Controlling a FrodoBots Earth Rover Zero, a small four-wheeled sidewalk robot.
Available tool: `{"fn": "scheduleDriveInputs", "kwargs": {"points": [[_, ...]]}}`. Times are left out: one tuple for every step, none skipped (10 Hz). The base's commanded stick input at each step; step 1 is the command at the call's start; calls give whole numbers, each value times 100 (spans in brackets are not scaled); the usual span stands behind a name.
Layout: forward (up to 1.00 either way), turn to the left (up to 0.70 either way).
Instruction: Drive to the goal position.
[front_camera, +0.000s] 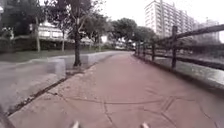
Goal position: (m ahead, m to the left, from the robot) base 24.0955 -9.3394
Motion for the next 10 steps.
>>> {"fn": "scheduleDriveInputs", "kwargs": {"points": [[70,0],[70,0],[70,0],[70,0],[70,0],[70,0],[70,0],[70,0],[70,0],[70,0]]}}
